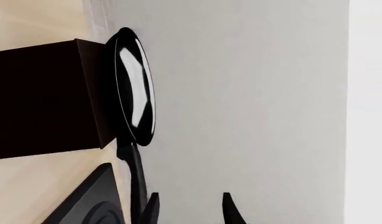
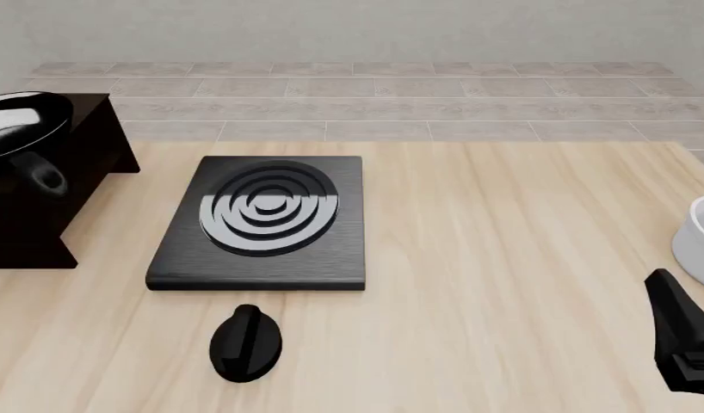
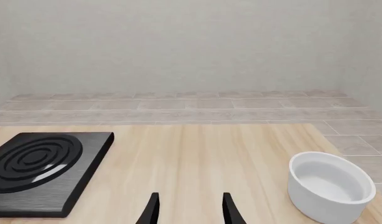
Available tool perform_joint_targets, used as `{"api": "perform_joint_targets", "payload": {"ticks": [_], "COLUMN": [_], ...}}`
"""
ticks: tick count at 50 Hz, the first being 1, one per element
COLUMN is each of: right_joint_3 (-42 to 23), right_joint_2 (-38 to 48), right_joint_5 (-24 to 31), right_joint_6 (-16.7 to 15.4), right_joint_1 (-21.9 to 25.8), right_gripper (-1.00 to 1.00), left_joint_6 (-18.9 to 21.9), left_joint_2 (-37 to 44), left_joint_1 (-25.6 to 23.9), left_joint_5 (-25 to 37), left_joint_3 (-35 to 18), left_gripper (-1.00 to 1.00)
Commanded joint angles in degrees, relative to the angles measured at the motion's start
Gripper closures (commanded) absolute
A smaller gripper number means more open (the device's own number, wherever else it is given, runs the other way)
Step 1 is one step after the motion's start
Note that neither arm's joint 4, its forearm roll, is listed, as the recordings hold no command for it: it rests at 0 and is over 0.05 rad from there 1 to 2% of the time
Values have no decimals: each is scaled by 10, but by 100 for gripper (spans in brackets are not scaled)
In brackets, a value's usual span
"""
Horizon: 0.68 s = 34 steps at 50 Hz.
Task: Put the frying pan on top of the cabinet.
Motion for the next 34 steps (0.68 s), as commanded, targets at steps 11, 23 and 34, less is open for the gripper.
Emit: {"api": "perform_joint_targets", "payload": {"ticks": [11, 23, 34], "right_joint_3": [0, 0, 0], "right_joint_2": [0, 0, 0], "right_joint_5": [-3, -7, -11], "right_joint_6": [-1, 0, 0], "right_joint_1": [-1, -1, -3], "right_gripper": [-100, -100, -100], "left_joint_6": [37, 58, 88], "left_joint_2": [-194, -327, -417], "left_joint_1": [-10, -26, -32], "left_joint_5": [176, 305, 394], "left_joint_3": [-30, -74, -110], "left_gripper": [-100, -100, -100]}}
